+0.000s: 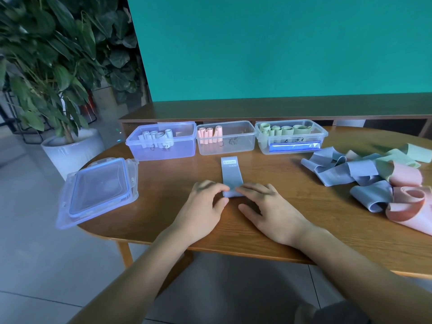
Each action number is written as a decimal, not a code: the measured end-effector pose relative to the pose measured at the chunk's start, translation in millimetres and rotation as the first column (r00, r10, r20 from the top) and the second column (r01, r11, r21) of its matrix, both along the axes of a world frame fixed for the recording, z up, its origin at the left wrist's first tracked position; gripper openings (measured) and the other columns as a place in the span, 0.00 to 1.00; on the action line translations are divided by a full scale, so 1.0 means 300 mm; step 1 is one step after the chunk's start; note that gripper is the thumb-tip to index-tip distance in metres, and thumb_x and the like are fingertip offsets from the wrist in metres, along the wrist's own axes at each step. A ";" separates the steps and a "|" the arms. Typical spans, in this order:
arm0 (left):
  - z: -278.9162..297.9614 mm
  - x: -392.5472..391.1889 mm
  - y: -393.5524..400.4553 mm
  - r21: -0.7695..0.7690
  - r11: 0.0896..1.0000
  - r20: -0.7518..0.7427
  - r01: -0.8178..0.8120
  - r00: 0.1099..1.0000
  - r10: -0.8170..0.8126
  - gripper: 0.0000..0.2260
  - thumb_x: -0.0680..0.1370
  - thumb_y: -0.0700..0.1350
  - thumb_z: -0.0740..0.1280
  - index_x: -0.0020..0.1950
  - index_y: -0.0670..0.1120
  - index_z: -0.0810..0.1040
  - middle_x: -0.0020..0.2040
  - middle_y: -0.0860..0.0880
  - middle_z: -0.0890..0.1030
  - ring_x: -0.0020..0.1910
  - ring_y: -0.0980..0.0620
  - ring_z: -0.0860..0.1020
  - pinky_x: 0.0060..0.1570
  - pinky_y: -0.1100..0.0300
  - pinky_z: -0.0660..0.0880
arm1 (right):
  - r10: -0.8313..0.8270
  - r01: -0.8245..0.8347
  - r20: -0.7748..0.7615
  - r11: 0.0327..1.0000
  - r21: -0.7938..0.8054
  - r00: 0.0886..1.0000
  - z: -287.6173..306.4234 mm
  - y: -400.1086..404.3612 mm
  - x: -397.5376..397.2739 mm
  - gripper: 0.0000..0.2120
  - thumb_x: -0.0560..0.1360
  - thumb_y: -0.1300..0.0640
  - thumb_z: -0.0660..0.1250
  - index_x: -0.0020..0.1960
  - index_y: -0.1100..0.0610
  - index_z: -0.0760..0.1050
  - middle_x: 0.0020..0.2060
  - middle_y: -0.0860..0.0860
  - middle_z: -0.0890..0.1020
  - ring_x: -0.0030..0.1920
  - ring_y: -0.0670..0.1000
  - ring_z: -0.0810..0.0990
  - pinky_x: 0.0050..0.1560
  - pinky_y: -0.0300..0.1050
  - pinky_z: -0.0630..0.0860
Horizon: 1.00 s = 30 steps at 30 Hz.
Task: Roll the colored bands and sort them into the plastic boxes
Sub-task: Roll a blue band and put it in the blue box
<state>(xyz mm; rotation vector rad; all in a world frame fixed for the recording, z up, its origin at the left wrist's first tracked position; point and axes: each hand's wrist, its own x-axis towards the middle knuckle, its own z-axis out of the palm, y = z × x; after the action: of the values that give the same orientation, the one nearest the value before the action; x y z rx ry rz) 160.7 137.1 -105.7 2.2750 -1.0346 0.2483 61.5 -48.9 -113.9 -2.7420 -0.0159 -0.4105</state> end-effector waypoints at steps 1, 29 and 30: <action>-0.003 0.005 -0.003 0.007 1.000 0.003 -0.008 1.000 0.008 0.12 0.81 0.48 0.66 0.65 0.54 0.78 0.60 0.57 0.76 0.63 0.57 0.70 0.62 0.61 0.69 | 0.003 -0.002 0.010 1.000 -0.003 1.000 0.002 0.002 -0.003 0.22 0.83 0.45 0.59 0.76 0.43 0.66 0.73 0.41 0.68 0.65 0.49 0.67 0.71 0.47 0.66; 0.002 0.057 -0.037 0.021 0.999 0.028 -0.036 0.999 0.035 0.17 0.82 0.46 0.64 0.72 0.52 0.74 0.65 0.55 0.77 0.65 0.54 0.72 0.66 0.57 0.70 | -0.033 0.033 0.033 0.999 0.024 0.999 0.015 -0.018 0.055 0.20 0.83 0.46 0.60 0.74 0.45 0.69 0.71 0.41 0.71 0.64 0.49 0.68 0.70 0.46 0.67; 0.002 0.060 -0.037 0.012 0.998 0.003 -0.055 0.998 0.055 0.18 0.82 0.47 0.65 0.72 0.53 0.74 0.64 0.55 0.78 0.63 0.54 0.74 0.65 0.57 0.71 | -0.035 0.034 0.031 0.999 0.032 0.999 0.015 -0.020 0.059 0.20 0.83 0.46 0.61 0.73 0.45 0.70 0.71 0.42 0.71 0.63 0.49 0.68 0.70 0.46 0.67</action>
<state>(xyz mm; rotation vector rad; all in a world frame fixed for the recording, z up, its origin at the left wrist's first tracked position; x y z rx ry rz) 178.8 125.9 -105.1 2.3170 -0.9786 0.2686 79.1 -54.9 -109.4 -2.7077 0.0295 -0.4593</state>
